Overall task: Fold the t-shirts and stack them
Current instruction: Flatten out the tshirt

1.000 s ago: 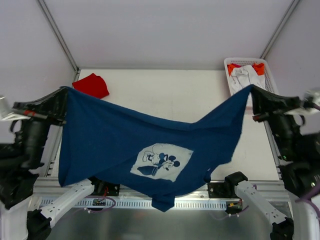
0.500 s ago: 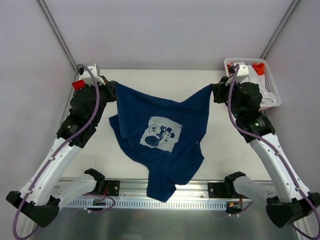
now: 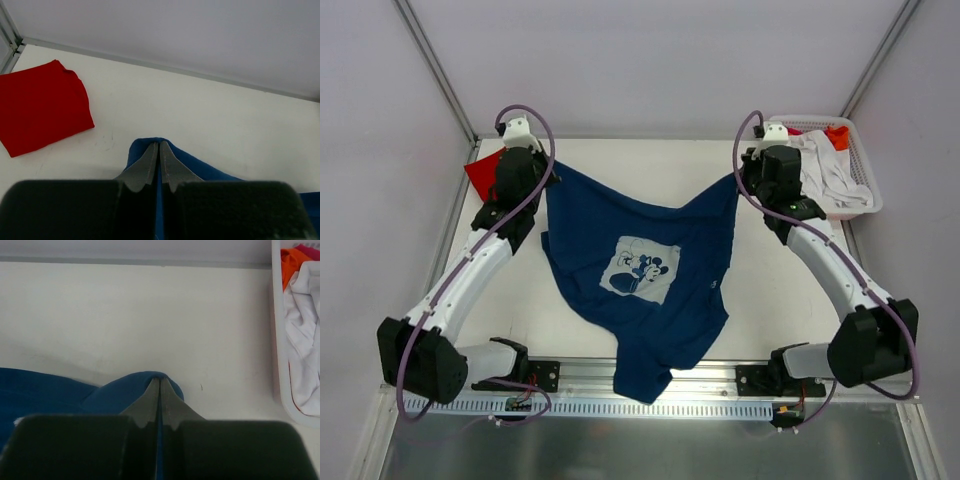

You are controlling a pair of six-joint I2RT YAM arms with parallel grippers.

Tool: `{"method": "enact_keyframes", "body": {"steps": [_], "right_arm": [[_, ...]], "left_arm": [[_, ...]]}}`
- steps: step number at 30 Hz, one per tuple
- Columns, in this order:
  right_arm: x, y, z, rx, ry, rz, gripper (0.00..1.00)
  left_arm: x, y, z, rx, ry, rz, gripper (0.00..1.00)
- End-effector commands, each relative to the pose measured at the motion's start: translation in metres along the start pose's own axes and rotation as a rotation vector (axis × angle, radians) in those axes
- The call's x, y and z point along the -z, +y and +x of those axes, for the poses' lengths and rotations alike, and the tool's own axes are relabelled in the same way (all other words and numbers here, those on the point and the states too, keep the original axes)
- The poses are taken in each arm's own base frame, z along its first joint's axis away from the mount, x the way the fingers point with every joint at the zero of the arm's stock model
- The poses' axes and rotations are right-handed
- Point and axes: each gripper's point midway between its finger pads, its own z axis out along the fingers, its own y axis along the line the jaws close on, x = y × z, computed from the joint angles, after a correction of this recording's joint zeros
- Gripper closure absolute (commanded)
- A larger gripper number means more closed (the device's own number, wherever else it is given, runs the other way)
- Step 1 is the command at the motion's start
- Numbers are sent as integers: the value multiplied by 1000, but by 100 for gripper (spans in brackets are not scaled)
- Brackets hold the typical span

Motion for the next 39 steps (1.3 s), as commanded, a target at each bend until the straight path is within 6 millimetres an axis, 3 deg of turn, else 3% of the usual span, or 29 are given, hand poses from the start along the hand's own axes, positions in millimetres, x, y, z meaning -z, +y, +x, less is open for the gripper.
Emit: {"method": "enact_keyframes", "body": {"steps": [1, 6, 8, 9, 15, 16, 18, 19, 21, 23, 24, 28, 30, 39], "right_arm": [[-20, -10, -28, -17, -85, 54, 100], [-58, -22, -1, -14, -21, 123, 100], [-69, -26, -1, -13, -33, 150, 100], [-81, -27, 10, -6, -10, 160, 100], [-124, -33, -4, 31, -63, 205, 100], [-133, -35, 3, 39, -53, 213, 100], [-142, -37, -5, 53, -75, 230, 100], [-146, -39, -7, 53, -84, 239, 100], [-161, -42, -5, 59, -91, 247, 100], [-174, -45, 6, 65, -71, 257, 100], [-178, -45, 2, 65, -79, 256, 100], [-199, -49, 14, 61, -58, 259, 100], [-209, -51, 22, 59, -45, 256, 100], [-227, -62, 38, 55, -21, 282, 100]], "left_arm": [[-28, -4, -3, 43, -41, 17, 100], [-60, -5, 11, 46, -18, 6, 100], [-76, -4, 19, 49, 1, -3, 100], [-87, -3, 30, 43, 25, -9, 100], [-128, -1, 35, 32, 26, -36, 100], [-133, -2, 30, 34, 14, -38, 100], [-148, 3, 37, 28, 18, -52, 100], [-154, 1, 30, 31, 3, -51, 100], [-169, 6, 43, 26, 24, -65, 100], [-179, 5, 40, 31, 15, -64, 100], [-187, 8, 49, 28, 28, -74, 100], [-206, 9, 51, 26, 24, -75, 100], [-216, 12, 62, 19, 45, -81, 100], [-249, 17, 66, 25, 45, -89, 100]]}}
